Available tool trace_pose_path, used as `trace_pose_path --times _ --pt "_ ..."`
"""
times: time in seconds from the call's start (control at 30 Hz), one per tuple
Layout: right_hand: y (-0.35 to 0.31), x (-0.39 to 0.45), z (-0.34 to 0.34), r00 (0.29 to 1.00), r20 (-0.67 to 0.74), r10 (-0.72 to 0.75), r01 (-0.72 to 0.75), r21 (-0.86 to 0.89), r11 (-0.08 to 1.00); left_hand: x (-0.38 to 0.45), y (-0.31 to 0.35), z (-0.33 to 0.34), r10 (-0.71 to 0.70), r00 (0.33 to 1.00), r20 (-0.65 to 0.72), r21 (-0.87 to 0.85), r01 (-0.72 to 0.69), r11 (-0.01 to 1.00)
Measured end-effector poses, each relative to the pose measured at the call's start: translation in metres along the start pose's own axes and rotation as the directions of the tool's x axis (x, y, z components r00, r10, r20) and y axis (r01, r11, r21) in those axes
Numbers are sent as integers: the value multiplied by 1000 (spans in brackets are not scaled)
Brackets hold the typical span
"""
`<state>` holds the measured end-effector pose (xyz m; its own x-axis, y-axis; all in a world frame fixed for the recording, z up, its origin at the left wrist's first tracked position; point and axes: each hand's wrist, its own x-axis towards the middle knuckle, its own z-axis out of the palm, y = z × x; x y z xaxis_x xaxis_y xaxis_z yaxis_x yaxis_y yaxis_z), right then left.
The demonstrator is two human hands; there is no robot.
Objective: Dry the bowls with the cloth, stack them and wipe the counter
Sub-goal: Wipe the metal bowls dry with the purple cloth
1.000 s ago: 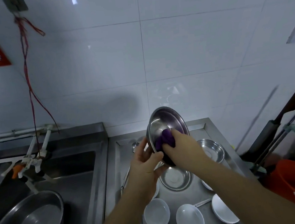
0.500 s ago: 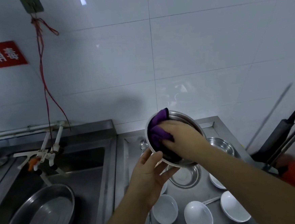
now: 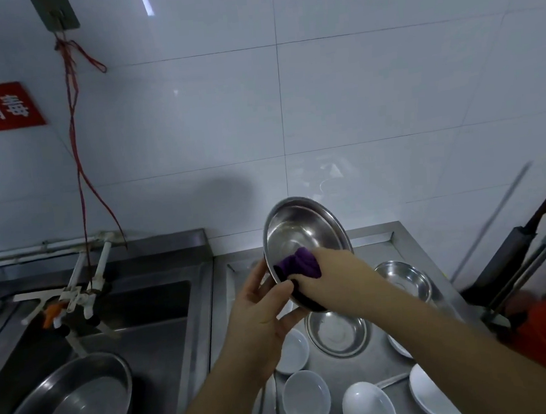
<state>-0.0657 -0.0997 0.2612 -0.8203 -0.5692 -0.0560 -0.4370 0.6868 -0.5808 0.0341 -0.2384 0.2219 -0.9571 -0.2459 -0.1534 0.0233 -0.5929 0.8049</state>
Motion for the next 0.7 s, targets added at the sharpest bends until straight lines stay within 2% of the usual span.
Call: trace_pose_path --times 0.07,0.13,0.2,0.27,0.3,0.37,0.4,0.47,0.57,0.7 --pt "4 -4 0 999 18 -38 36 114 993 -2 2 -1 -47 998 32 -12 47 999" --pt "8 -5 0 991 -4 -130 129 144 981 -6 1 0 -110 993 50 -43 112 993" --pt "11 -1 -4 951 -52 -304 306 37 951 -12 -4 4 -174 983 52 -80 177 981" --pt "14 7 -9 866 -85 -493 473 -176 863 -16 -8 7 -204 977 56 -129 209 969" --pt "16 13 -12 823 -100 -559 505 -321 801 -16 -9 9 -204 977 61 -152 211 965" --pt "16 23 -18 765 -146 -627 456 -565 688 -17 -9 11 -195 978 76 -179 206 962" --pt "16 28 -22 758 -179 -627 405 -624 668 -17 -8 12 -184 980 79 -185 196 963" --pt "14 33 -30 769 -259 -584 313 -645 698 -17 -5 15 -160 985 65 -181 169 969" --pt "12 36 -35 826 -356 -436 145 -614 776 -15 2 20 -103 995 19 -150 104 983" --pt "6 28 -28 915 -342 -216 -30 -589 808 -10 11 16 -17 1000 -22 -87 15 996"
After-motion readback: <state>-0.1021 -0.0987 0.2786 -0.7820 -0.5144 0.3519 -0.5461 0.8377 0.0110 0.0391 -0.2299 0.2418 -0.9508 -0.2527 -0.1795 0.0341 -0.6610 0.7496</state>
